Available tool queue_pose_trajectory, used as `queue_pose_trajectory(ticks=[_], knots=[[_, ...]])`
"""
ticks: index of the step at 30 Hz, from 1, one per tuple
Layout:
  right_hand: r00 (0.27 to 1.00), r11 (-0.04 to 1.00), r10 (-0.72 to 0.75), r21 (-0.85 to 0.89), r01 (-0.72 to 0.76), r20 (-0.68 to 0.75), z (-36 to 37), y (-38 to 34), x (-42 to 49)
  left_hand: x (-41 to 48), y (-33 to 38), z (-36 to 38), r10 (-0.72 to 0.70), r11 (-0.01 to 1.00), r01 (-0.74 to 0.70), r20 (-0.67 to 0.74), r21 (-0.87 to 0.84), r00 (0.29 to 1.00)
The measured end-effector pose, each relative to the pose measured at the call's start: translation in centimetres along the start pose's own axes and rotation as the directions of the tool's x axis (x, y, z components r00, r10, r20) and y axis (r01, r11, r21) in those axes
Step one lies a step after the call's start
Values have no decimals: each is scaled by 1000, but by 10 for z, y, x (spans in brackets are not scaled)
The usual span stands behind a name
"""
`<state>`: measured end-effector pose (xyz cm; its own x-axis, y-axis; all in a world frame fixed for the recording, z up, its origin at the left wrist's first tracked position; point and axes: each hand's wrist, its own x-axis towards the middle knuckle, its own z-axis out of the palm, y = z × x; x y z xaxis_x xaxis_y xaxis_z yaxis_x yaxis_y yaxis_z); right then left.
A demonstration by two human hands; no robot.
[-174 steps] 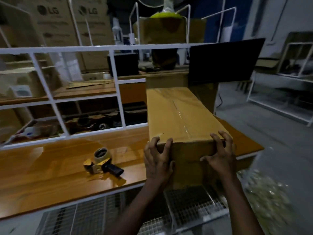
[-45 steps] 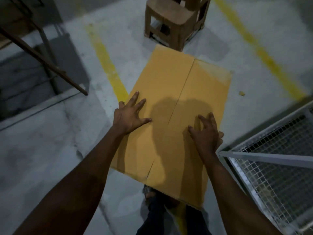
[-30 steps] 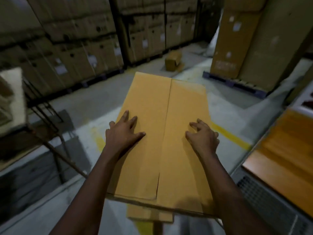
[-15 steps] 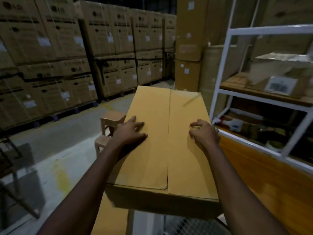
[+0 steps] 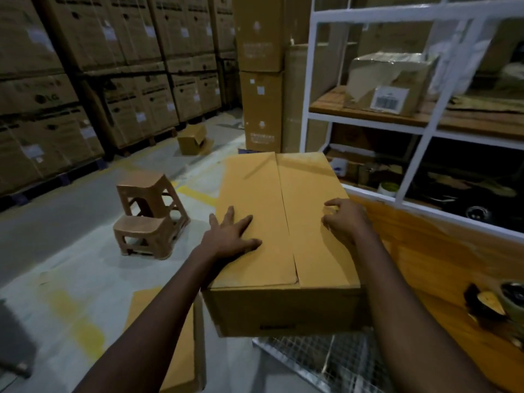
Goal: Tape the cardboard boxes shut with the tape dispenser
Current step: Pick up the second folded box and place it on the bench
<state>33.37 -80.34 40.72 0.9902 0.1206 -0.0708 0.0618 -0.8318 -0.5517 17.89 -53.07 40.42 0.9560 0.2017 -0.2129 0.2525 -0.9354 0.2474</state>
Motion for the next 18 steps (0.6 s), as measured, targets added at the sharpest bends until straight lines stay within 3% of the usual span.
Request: queue_pose_trajectory(ticks=[6,11,15,18], knots=[[986,992,124,27,-122,-115,-10,28,-59,-48,13,21,239,947,-253,93,200,967],[902,956,288,142,-255,-321,-7,32,-114,-60,19,23,267,938,-273,57,215,962],[817,986,168,111,-127,-552,2,37,-138,-75,32,27,249,953,-243,-8,182,969],[707,964,138,257,65,-694,-2,46,-140,-90,55,38,185,971,-178,-36,157,982]])
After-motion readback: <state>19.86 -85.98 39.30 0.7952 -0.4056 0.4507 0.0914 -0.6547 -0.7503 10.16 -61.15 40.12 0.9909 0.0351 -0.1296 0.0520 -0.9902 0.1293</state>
